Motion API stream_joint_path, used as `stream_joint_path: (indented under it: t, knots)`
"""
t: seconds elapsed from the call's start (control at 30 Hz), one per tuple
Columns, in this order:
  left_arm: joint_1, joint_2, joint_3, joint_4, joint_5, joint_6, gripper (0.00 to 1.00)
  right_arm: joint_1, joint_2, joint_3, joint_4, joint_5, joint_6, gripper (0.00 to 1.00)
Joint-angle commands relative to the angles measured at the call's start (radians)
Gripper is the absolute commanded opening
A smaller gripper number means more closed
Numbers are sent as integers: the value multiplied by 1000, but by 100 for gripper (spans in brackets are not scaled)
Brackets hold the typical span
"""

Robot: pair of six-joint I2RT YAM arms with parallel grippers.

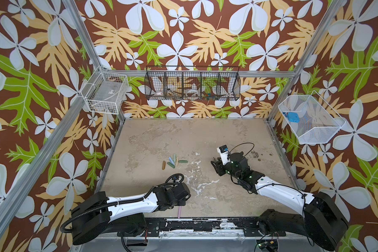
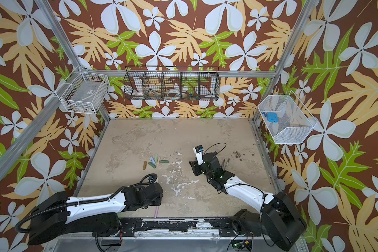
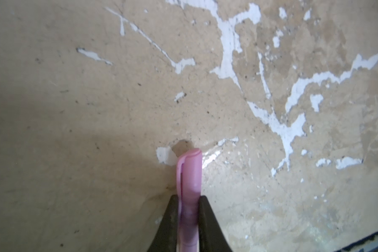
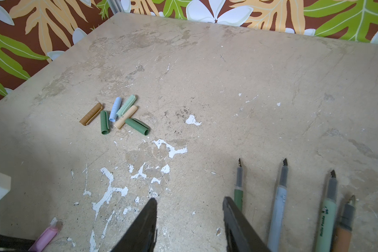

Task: Open the pen caps
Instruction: 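Lift the pink pen with left gripper and carry it toward the table center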

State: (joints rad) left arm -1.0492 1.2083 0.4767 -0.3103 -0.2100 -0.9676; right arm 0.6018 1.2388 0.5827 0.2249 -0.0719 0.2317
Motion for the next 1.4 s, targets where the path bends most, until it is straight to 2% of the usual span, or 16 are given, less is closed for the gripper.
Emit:
stream_joint_path:
  t: [0.0, 0.17, 0.3, 0.47, 0.77, 0.93, 1.07, 1.2, 1.37]
  knots:
    - [40, 34, 35, 12, -3, 72, 17, 1, 2, 5, 9, -5, 1, 49]
    - [85, 89, 103, -14, -39, 124, 18, 1, -1, 1, 13, -3, 0, 50]
    - [96, 135, 146, -36, -59, 149, 24, 1, 8, 6, 13, -6, -2, 50]
    - [101, 177, 184, -59, -71, 159, 27, 1, 11, 9, 11, -5, -3, 50]
    - [100, 219, 219, -49, -41, 209, 42, 1, 5, 5, 13, -5, -5, 50]
    - [76, 122, 200, 13, -14, 246, 44, 1, 9, 6, 15, -3, -5, 50]
    - [17, 49, 202, 33, 9, 304, 45, 1, 20, 12, 13, -2, -3, 50]
    - [-46, 99, 250, -29, -41, 336, 46, 0, 39, 30, -10, -12, 6, 50]
    - [-59, 209, 299, -93, -96, 308, 44, -2, 80, 61, -61, -33, 17, 49]
